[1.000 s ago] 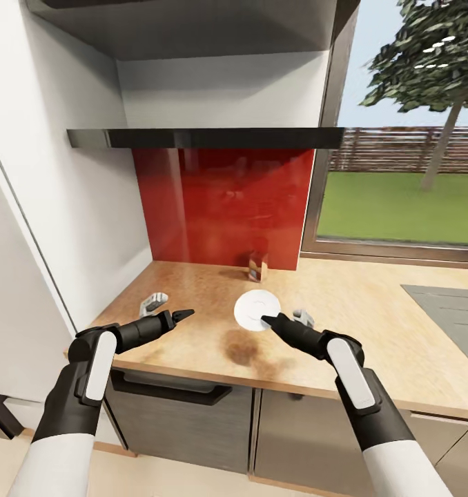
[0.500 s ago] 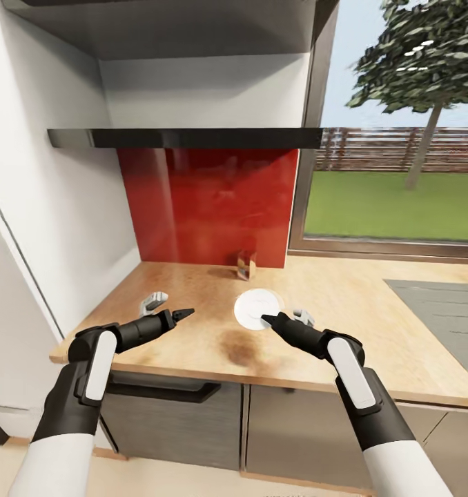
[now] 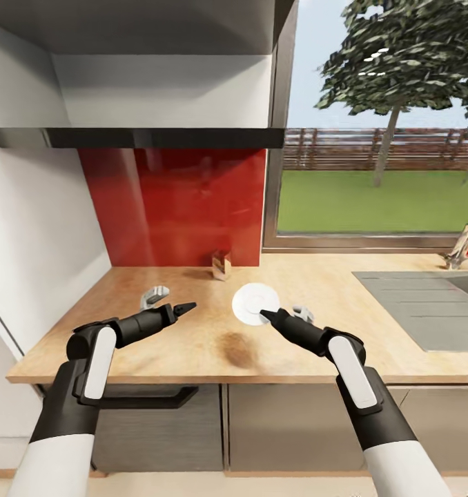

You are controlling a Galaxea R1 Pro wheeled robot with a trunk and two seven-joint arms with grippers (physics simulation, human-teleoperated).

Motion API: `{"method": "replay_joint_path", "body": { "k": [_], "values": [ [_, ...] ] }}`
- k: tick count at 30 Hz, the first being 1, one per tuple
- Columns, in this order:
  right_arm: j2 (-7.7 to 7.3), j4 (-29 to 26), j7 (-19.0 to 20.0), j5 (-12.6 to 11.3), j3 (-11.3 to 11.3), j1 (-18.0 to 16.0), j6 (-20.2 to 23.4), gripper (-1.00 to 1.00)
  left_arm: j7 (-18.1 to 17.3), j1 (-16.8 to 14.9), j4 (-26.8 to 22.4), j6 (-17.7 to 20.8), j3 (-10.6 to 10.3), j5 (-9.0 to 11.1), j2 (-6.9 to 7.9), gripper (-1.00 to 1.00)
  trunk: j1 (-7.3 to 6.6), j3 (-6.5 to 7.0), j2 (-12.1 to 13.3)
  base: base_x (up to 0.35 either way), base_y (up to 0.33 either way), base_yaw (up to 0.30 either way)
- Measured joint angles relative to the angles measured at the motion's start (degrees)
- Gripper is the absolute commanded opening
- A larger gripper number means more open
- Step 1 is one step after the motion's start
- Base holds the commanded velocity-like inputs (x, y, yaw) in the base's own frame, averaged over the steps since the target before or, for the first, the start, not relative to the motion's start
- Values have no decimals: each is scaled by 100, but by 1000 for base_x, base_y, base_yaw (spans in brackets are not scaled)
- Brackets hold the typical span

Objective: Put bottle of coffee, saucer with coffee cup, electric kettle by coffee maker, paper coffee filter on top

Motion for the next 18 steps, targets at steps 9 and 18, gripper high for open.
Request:
{"method": "replay_joint_path", "body": {
  "k": [9, 18],
  "values": [
    [9, -4, 96, 3, 20, 0, -30, -100, -615, 27, 49, -63, -177, -13, -15, 100, 0, 0, 0, 0, 0, -77],
    [8, -5, 101, 7, 7, 1, -38, -100, -886, 33, 83, -76, -421, -30, -10, 100, 0, 0, 0, 0, 0, -243]
  ]
}}
